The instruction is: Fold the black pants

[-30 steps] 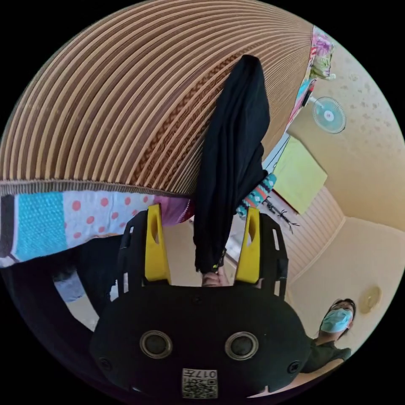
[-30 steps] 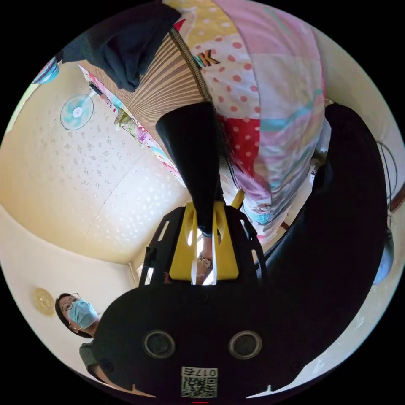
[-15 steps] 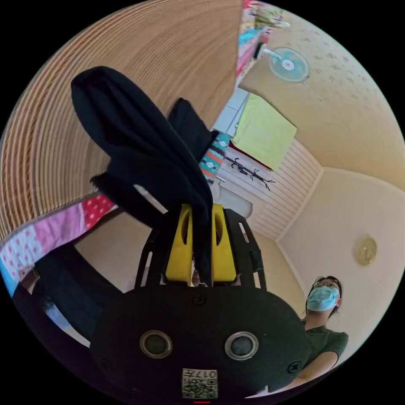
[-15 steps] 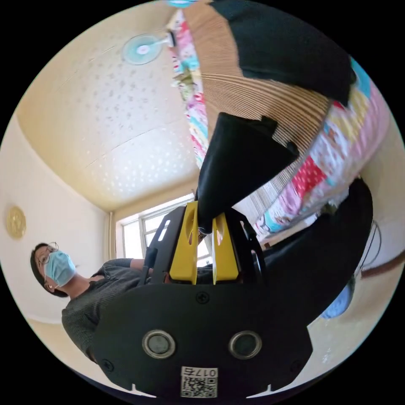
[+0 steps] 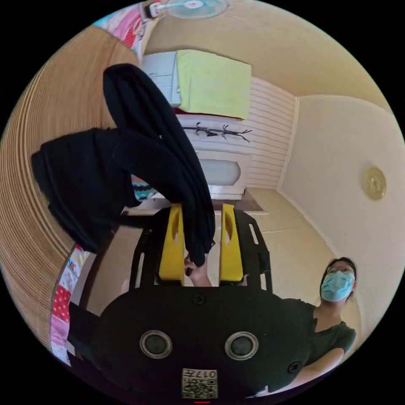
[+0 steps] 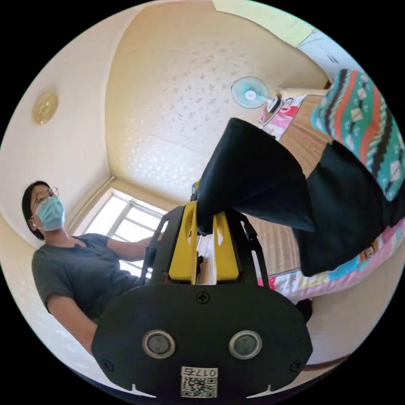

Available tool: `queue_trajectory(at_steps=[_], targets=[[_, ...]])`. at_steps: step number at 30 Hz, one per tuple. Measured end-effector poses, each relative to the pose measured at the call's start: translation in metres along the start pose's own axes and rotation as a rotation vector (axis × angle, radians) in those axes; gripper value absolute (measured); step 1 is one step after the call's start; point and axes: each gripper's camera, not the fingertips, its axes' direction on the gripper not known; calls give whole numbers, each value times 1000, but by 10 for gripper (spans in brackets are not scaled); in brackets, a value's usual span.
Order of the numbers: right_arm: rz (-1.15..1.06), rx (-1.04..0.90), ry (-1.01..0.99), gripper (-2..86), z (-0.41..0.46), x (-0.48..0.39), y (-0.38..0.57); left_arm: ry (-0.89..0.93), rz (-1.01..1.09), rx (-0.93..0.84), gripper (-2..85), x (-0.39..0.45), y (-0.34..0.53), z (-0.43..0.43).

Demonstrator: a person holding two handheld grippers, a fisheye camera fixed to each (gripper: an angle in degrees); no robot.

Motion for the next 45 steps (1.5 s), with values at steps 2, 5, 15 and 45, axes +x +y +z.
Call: queue_trajectory(at_steps=[2,5,15,45], targets=[[266,78,76,41,-21,71,24,-148,-161,-36,136,-35,27,-15],[856,203,64,29,-57,170,126,-321,-392,-54,135,-86,106,-69],[1363,1004,-248,5,-25,145,404,-310,-1008,723,107,-45,552,-287],[738,-607,447,4,319,125,138,-67,-821,721,-10,132,658,-230]])
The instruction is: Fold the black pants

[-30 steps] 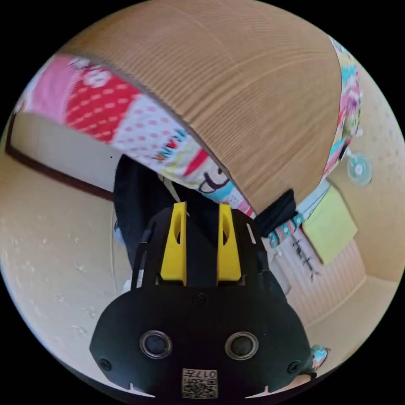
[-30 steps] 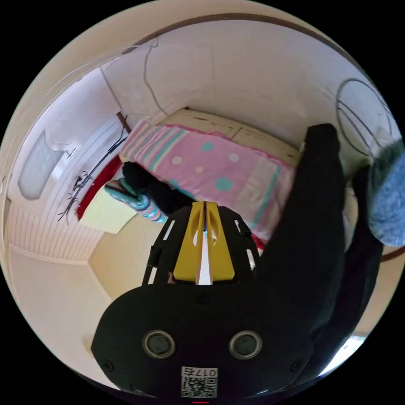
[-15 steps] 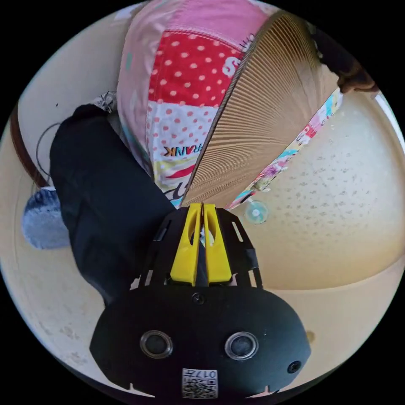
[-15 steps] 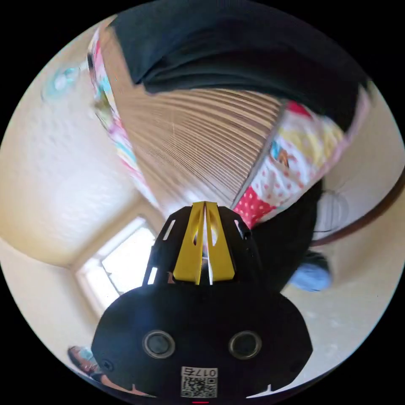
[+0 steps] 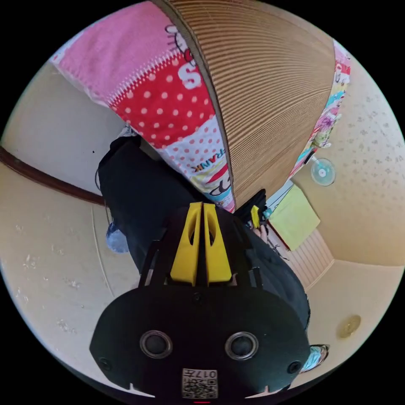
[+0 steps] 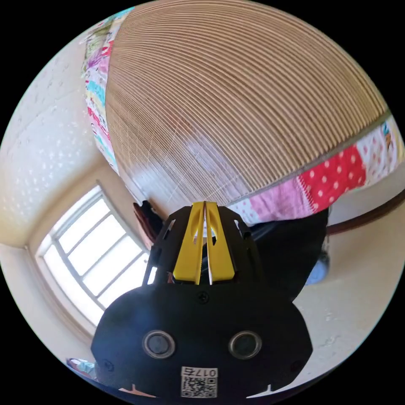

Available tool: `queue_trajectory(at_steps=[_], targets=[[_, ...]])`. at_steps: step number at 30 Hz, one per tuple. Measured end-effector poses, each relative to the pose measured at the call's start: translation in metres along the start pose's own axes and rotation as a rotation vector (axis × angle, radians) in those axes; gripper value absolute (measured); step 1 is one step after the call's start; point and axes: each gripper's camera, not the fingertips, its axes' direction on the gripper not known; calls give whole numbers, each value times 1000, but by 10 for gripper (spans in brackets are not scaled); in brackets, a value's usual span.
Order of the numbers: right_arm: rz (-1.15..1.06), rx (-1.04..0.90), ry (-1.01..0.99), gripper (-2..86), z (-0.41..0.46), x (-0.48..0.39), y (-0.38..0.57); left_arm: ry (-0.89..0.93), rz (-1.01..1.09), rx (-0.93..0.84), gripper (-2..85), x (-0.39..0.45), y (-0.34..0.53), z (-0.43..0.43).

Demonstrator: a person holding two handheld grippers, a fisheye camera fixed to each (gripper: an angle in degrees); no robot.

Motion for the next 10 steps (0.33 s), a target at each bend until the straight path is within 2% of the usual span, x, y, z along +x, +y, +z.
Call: queue_trajectory(at_steps=[4,8,10], targets=[[48,250,-220,3,-39,50,19,122,9,184,-8,-7,25,-67],[165,312,-254,4,-45,104,52,149,-31,305,3,-20,45,-144],[260,386,-286,4,-41,137,84,141,-54,444,23,-17,65,-213]])
